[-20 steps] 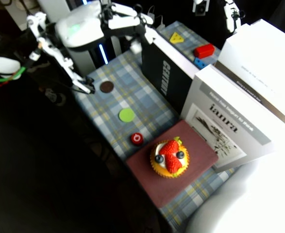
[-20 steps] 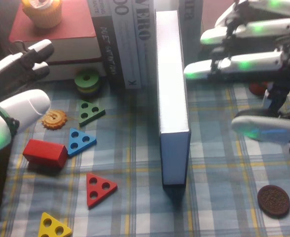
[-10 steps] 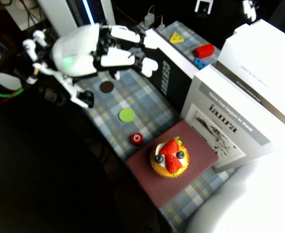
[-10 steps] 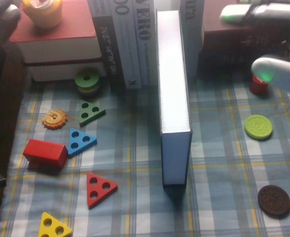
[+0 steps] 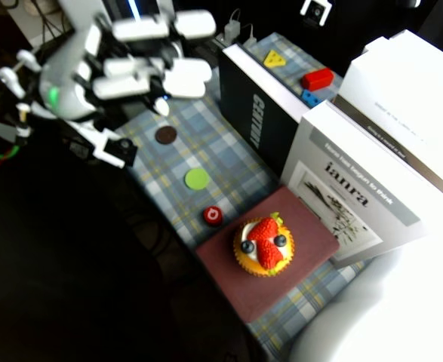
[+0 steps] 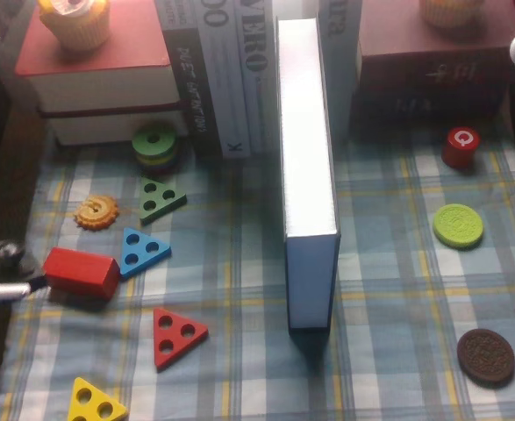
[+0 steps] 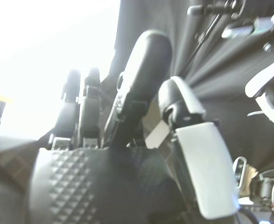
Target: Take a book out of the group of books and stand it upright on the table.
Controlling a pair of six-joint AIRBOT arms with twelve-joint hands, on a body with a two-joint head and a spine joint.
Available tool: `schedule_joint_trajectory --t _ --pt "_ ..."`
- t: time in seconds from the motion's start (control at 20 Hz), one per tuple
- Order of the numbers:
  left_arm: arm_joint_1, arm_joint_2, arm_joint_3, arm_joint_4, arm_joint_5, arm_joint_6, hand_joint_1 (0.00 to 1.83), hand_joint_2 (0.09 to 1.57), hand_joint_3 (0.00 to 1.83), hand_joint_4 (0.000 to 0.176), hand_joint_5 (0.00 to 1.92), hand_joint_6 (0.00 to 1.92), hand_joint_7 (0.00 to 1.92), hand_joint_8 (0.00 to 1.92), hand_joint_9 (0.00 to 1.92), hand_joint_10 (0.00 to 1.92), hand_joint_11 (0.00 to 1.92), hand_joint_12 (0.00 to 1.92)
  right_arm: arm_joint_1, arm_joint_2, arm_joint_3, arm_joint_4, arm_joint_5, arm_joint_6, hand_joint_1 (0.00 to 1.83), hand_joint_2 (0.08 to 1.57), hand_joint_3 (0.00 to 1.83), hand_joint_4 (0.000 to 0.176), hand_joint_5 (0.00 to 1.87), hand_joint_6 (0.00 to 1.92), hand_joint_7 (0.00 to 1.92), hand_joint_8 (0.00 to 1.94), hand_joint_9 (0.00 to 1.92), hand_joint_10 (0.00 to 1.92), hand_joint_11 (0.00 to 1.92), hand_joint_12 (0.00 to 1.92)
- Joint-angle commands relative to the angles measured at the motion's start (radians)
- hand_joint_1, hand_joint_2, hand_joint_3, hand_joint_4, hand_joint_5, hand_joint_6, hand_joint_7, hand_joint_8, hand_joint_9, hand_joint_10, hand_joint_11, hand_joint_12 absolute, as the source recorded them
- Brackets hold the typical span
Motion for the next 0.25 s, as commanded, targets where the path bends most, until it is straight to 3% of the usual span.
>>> schedule_joint_trajectory --t 0.0,0.05,0.1,0.15,0.2 --pt "-0.030 0.005 0.007 0.020 -0.128 -0.007 0.18 1.36 0.02 0.101 0.12 0.01 0.01 0.00 0.01 0.00 0.00 0.00 0.014 -0.001 0.002 0.003 0.119 0.001 0.88 1.21 0.01 0.136 0.83 0.98 0.51 0.01 0.43 0.01 0.01 0.73" --pt "-0.063 0.006 0.011 0.041 -0.129 -0.003 0.18 1.36 0.02 0.101 0.12 0.01 0.01 0.00 0.01 0.00 0.00 0.00 0.021 0.001 0.001 -0.002 0.119 -0.002 0.88 1.21 0.01 0.136 0.83 0.98 0.51 0.01 0.43 0.01 0.01 0.73" --pt "-0.088 0.007 0.014 0.057 -0.129 -0.002 0.66 1.41 0.00 0.173 0.45 1.66 0.18 0.02 0.03 0.01 0.00 0.00 0.025 0.004 0.002 -0.009 0.120 -0.005 0.63 1.16 0.00 0.063 0.56 0.14 0.36 0.00 0.23 0.00 0.00 0.22" --pt "-0.107 0.012 0.017 0.062 -0.129 -0.002 0.66 1.42 0.00 0.175 0.46 1.73 0.21 0.02 0.05 0.01 0.00 0.00 0.037 0.012 -0.001 -0.010 0.120 -0.005 0.77 1.14 0.00 0.046 0.43 0.03 0.30 0.00 0.15 0.00 0.00 0.04" --pt "-0.140 0.020 0.016 0.078 -0.129 -0.004 0.54 1.49 0.00 0.176 0.36 1.87 0.23 0.01 0.01 0.00 0.00 0.00 0.056 0.044 -0.024 -0.018 0.121 -0.005 0.77 1.18 0.01 0.022 0.35 0.01 0.27 0.00 0.18 0.02 0.00 0.01"
